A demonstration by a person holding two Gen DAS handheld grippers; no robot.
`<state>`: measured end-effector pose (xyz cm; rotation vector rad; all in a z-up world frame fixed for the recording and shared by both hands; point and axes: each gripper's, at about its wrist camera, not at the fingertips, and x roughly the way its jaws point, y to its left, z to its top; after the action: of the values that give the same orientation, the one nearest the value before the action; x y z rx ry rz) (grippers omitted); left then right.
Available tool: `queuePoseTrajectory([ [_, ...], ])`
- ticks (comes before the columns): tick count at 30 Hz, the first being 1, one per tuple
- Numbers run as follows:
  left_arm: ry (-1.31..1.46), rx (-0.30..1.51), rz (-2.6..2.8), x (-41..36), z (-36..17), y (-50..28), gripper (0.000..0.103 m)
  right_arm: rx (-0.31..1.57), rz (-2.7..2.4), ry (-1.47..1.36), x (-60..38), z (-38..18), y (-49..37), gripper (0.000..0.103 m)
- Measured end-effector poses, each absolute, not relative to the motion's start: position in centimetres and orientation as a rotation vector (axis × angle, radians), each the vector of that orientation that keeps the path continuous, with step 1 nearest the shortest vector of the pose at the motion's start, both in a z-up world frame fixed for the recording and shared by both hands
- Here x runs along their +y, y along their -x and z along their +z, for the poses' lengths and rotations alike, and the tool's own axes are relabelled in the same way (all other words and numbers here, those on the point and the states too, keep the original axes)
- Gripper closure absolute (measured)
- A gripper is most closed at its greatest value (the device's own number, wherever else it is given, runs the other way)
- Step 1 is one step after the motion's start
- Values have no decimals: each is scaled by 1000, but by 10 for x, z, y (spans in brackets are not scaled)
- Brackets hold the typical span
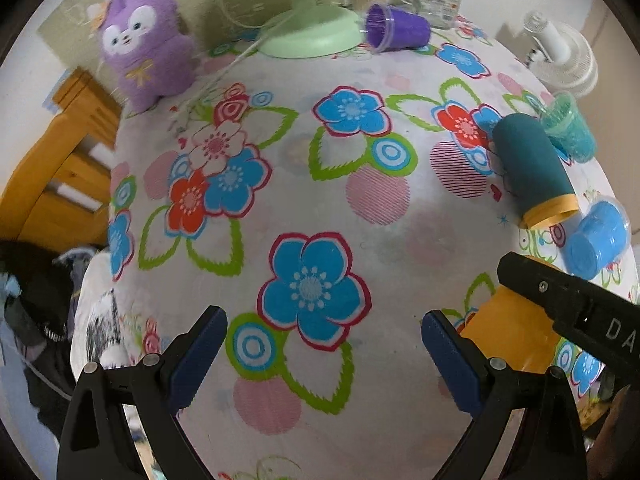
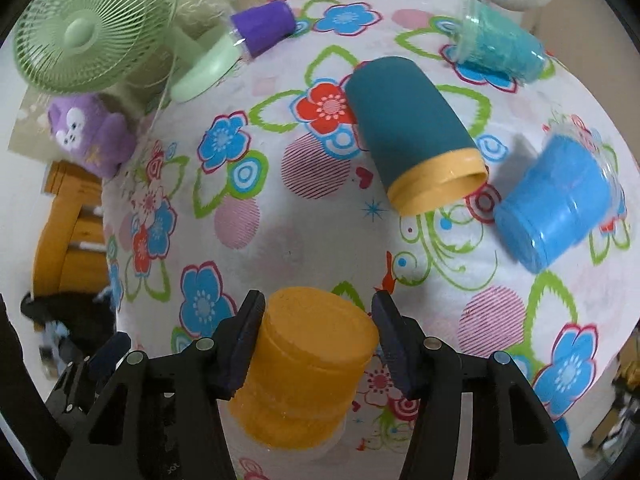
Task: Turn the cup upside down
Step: 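Lift the orange cup with the right gripper and rotate it rim-down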
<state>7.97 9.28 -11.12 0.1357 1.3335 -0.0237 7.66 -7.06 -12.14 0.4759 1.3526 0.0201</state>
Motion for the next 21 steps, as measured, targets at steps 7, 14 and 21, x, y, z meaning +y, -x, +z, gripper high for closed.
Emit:
queuePoseTrajectory([
  [7,-65,1352,54,87,-106,-63,4,1385,142,-329,-75,-107,-85,45],
  [14,21,1359,105,74,-104,-48,4,1413,266,-114,-73,-102,-89,45],
  [21,91,1361,169,71,-107,-39,4,1438,381,76,-64,-108,-91,45],
])
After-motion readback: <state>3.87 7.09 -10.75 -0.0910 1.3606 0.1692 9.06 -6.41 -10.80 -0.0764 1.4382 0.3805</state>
